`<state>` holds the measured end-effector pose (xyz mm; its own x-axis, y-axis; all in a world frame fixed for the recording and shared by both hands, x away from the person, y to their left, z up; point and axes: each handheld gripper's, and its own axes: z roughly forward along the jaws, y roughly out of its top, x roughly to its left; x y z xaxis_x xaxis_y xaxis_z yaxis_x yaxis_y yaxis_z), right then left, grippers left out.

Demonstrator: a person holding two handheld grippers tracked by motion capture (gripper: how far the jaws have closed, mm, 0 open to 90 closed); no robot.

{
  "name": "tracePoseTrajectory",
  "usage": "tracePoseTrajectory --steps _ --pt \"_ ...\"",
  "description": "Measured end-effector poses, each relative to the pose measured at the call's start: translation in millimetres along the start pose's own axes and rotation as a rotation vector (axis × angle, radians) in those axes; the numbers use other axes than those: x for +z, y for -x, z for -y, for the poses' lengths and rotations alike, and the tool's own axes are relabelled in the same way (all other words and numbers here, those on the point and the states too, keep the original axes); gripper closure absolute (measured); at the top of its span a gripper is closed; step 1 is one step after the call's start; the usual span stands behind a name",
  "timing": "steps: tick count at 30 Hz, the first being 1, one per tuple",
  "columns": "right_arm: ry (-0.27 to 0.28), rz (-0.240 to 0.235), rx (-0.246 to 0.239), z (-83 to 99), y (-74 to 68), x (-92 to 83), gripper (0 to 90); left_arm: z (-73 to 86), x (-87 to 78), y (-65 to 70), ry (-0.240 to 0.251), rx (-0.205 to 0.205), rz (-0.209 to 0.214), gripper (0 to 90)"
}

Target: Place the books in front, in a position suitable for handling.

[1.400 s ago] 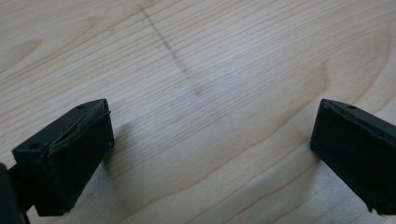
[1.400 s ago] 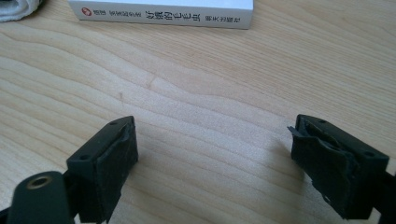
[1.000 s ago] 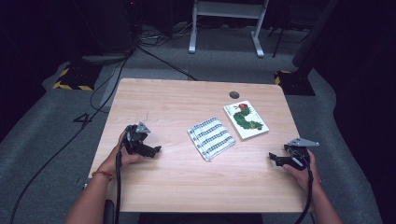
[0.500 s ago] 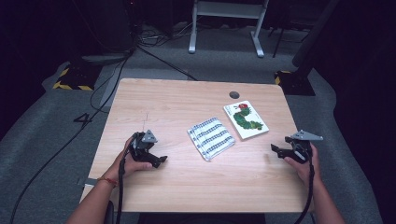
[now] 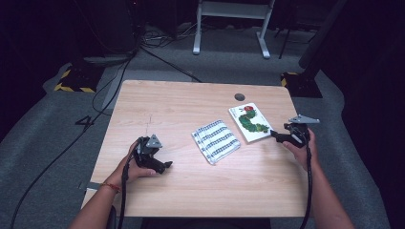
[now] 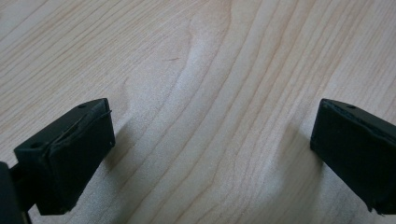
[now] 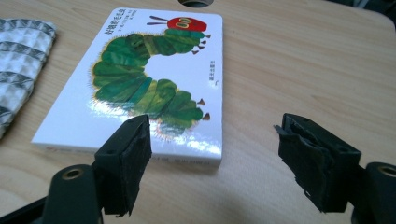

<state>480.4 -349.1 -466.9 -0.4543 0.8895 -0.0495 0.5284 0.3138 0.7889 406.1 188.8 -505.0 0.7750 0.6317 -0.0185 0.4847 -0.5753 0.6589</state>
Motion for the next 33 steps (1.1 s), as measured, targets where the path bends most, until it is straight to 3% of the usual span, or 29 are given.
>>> tracePoseTrajectory --steps 2,9,16,24,25,26,30,33 --pt "-0.023 0.017 -0.022 -1.3 -1.6 9.3 25.6 0.1 -0.1 0.2 -0.001 0.003 0.003 0.2" --pt "-0.029 -0.026 0.036 -6.1 3.0 31.4 26.2 0.8 -0.5 -0.4 0.003 0.018 0.010 0.2" --pt "-0.034 -0.083 0.078 -7.7 3.5 40.5 25.0 1.1 -0.8 0.6 0.003 0.011 0.006 0.6" --pt "-0.057 -0.127 0.089 -5.5 1.4 48.6 24.9 -2.4 -1.2 1.8 -0.001 0.007 0.011 4.9" --pt "-0.063 -0.163 0.088 -5.5 0.0 49.3 24.0 -2.8 -0.9 1.6 0.004 0.013 0.009 7.1" --pt "-0.070 -0.170 0.076 -5.5 -1.9 50.0 20.9 -3.3 -0.8 2.1 0.005 0.010 0.011 8.6" --pt "-0.071 -0.162 0.068 -6.4 -4.6 50.1 20.1 -6.3 0.0 2.4 0.011 0.010 0.020 16.2" --pt "-0.067 -0.161 0.067 -5.4 -5.0 49.9 20.1 -10.4 1.0 1.4 0.016 -0.009 0.060 16.4"
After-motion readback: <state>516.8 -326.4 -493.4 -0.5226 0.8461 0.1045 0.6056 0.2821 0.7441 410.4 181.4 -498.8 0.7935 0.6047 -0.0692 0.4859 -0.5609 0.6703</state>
